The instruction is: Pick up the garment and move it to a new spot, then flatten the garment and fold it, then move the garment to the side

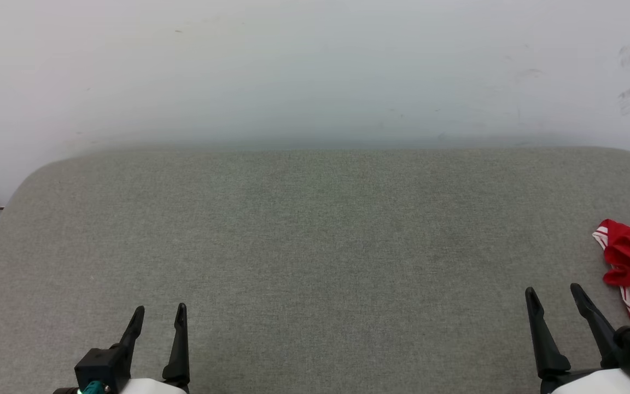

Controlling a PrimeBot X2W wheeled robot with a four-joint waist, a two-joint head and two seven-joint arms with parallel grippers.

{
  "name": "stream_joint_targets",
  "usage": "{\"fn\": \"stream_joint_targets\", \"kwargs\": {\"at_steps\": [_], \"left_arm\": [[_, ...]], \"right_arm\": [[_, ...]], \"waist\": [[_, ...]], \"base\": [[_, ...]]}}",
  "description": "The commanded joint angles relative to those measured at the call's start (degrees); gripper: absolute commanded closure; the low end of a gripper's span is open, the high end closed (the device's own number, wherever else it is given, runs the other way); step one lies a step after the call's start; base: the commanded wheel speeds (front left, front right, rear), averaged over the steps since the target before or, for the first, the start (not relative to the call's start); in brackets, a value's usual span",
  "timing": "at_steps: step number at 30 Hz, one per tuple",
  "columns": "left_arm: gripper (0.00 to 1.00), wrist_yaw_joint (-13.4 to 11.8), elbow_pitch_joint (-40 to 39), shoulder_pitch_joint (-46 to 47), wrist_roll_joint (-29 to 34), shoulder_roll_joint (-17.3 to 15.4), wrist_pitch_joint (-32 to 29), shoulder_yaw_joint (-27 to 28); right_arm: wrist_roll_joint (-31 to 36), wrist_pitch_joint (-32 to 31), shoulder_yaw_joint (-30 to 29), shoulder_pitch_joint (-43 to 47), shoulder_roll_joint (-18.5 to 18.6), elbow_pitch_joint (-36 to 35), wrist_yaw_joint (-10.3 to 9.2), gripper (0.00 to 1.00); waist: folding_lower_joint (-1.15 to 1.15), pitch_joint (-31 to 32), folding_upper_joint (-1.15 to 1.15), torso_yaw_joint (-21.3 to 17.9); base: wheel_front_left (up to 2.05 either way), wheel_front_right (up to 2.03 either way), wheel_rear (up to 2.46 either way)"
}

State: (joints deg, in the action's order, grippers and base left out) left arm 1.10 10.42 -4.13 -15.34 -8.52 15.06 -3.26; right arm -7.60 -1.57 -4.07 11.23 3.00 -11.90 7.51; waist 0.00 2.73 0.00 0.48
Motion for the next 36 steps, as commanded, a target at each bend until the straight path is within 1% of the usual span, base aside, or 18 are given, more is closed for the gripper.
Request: {"fn": "stream_joint_targets", "kwargs": {"at_steps": [1, 9, 10, 13, 24, 36], "left_arm": [[0.0, 0.32, 0.11, 0.57, 0.33, 0.1, 0.13, 0.04], [0.0, 0.48, 0.24, 1.26, 0.74, 0.27, 0.13, 0.25], [1.0, 0.4, 0.18, 0.72, 0.53, 0.22, -0.01, 0.16], [1.0, 0.46, 1.55, 0.4, -0.28, 0.52, -0.5, 0.22], [1.0, 1.36, 1.91, 2.05, -11.78, 1.27, -3.8, 1.77], [1.0, 2.21, 2.02, 3.42, -22.72, 1.99, -6.66, 3.02]], "right_arm": [[0.02, -0.07, 0.04, 0.25, -0.2, -0.27, -0.05, 0.0], [0.44, -0.06, 0.3, -0.56, -0.2, -0.14, -0.05, 0.0], [0.14, -0.01, 0.27, -0.19, -0.01, 0.02, 0.0, 1.0], [-0.74, 0.16, 0.53, 0.13, -0.02, 1.36, 0.01, 1.0], [-14.36, 0.08, 0.95, -2.61, 0.75, 4.94, 0.01, 1.0], [-26.87, -0.07, 1.27, -5.21, 1.29, 8.44, 0.0, 1.0]], "waist": [[0.0, -0.14, 0.0, 0.03], [0.0, -0.45, 0.0, 0.13], [0.0, -0.46, 0.0, 0.14], [0.0, -0.48, 0.0, 0.13], [0.0, -0.69, 0.0, 0.08], [0.0, -0.93, 0.0, 0.02]], "base": [[0.0, 0.0, 0.0], [0.0, 0.0, 0.0], [0.0, 0.0, 0.0], [0.0, 0.0, 0.0], [0.0, 0.0, 0.0], [0.0, 0.0, 0.0]]}}
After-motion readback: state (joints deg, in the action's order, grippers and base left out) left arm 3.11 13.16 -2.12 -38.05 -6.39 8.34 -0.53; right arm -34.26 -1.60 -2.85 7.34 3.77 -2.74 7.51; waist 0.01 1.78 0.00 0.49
